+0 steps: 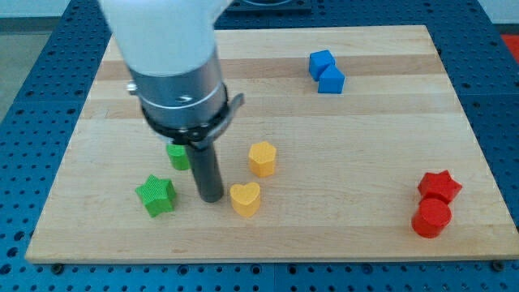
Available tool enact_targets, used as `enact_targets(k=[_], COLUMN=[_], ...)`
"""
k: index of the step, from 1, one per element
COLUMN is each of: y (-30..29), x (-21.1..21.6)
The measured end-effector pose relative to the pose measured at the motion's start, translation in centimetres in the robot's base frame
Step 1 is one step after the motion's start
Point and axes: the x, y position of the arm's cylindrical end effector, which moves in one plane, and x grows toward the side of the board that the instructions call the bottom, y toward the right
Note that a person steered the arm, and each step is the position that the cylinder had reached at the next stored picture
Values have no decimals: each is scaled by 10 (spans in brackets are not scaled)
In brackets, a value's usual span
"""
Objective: Slide the yellow heart diagonally to the bottom right side of the yellow hexagon
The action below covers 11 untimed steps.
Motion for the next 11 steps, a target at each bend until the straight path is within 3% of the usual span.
enact_targets(k=[2, 5, 8, 10, 11], y=[28, 8, 83, 51, 39], x=[6, 28, 6, 6, 32])
